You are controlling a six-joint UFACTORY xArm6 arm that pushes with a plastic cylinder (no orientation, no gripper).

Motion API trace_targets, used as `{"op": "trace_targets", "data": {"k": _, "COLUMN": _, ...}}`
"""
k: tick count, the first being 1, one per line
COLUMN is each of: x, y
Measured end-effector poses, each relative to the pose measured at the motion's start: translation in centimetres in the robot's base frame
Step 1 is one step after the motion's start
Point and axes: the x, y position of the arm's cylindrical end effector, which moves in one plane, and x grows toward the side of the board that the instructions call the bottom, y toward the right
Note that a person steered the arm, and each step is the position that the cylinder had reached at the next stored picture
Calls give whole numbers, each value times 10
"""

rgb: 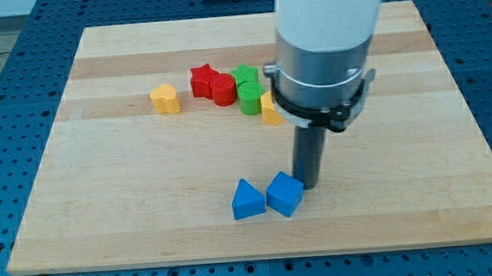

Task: Push the green circle bottom right to the yellow heart

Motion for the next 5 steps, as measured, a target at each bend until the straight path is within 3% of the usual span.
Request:
{"op": "trace_targets", "data": {"k": 2, "x": -2, "y": -23}}
{"op": "trace_targets", "data": {"k": 5, "x": -45, "y": -23}}
